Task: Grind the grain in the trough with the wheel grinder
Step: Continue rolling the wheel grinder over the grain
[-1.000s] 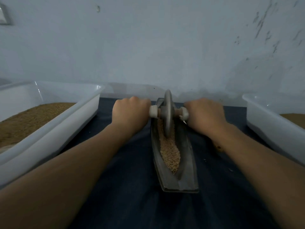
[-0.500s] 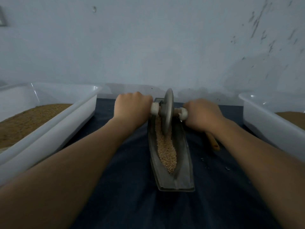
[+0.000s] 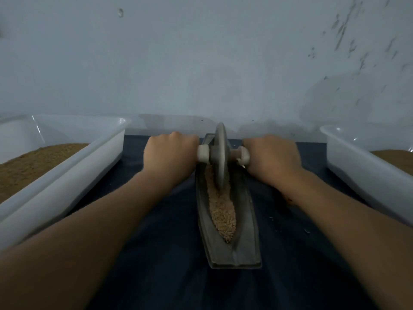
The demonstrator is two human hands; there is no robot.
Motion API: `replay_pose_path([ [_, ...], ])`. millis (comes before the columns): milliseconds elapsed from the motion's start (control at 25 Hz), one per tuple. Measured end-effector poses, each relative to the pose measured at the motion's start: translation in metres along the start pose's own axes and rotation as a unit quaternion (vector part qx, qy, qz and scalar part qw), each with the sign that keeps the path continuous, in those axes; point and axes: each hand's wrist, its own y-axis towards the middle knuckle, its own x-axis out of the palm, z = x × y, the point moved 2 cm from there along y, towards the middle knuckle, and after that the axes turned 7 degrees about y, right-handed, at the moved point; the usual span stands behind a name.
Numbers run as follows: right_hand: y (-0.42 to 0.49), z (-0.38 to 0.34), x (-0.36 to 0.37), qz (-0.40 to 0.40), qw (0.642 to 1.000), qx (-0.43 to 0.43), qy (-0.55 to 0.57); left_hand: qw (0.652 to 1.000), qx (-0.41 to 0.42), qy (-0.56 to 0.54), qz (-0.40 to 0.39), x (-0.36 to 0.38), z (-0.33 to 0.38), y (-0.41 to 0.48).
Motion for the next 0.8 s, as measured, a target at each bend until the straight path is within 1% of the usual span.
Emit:
replay_pose_path([
  [80,0.018,0.001,0.003,-0.051,0.997,0.049,0.038,1.0,0.002,0.001,-0.019,-0.001,0.006,0.02],
  [120,0.014,0.002,0.002,-0.066,0.996,0.046,0.039,0.999,0.02,-0.003,-0.025,-0.002,0.004,0.019],
  [160,0.004,0.004,0.001,-0.06,0.997,0.023,0.03,0.999,0.044,-0.002,-0.019,-0.004,0.001,0.01],
  [200,-0.012,0.007,-0.001,-0.017,1.0,-0.02,0.011,0.998,0.065,-0.005,0.006,-0.006,-0.005,-0.005],
  [240,-0.029,0.009,-0.003,0.05,0.996,-0.07,-0.021,0.996,0.086,-0.006,0.036,-0.005,-0.009,-0.022],
  [280,-0.046,0.01,-0.007,0.111,0.987,-0.102,-0.048,0.993,0.105,-0.01,0.061,-0.007,-0.013,-0.039],
  [320,-0.052,0.012,-0.012,0.152,0.979,-0.119,-0.062,0.992,0.099,-0.018,0.079,-0.008,-0.019,-0.043],
  [360,-0.047,0.013,-0.014,0.145,0.979,-0.122,-0.068,0.993,0.09,-0.025,0.066,-0.005,-0.02,-0.042],
  [400,-0.038,0.011,-0.011,0.129,0.982,-0.117,-0.075,0.997,0.068,-0.023,0.033,0.001,-0.018,-0.04],
  [440,-0.027,0.006,-0.007,0.088,0.989,-0.094,-0.078,0.999,0.051,-0.014,0.012,0.007,-0.012,-0.034],
  [520,0.002,-0.003,-0.002,0.024,0.999,-0.015,-0.04,1.0,0.006,-0.018,0.0,0.008,-0.004,-0.004],
  [600,0.015,-0.006,-0.001,-0.014,0.999,0.032,-0.003,0.999,-0.005,-0.028,-0.033,0.005,0.0,0.014],
  [640,0.011,-0.004,-0.003,-0.025,0.999,0.025,-0.002,0.999,0.005,-0.029,-0.041,0.005,-0.002,0.011],
  [680,0.0,-0.001,-0.006,-0.019,1.0,0.0,-0.013,0.999,0.022,-0.027,-0.028,0.002,-0.006,0.0],
  [720,-0.015,0.004,-0.009,0.015,0.999,-0.038,-0.029,0.998,0.045,-0.031,0.007,0.0,-0.01,-0.016],
  [800,-0.048,0.009,-0.013,0.118,0.985,-0.109,-0.062,0.992,0.089,-0.026,0.084,-0.004,-0.017,-0.049],
])
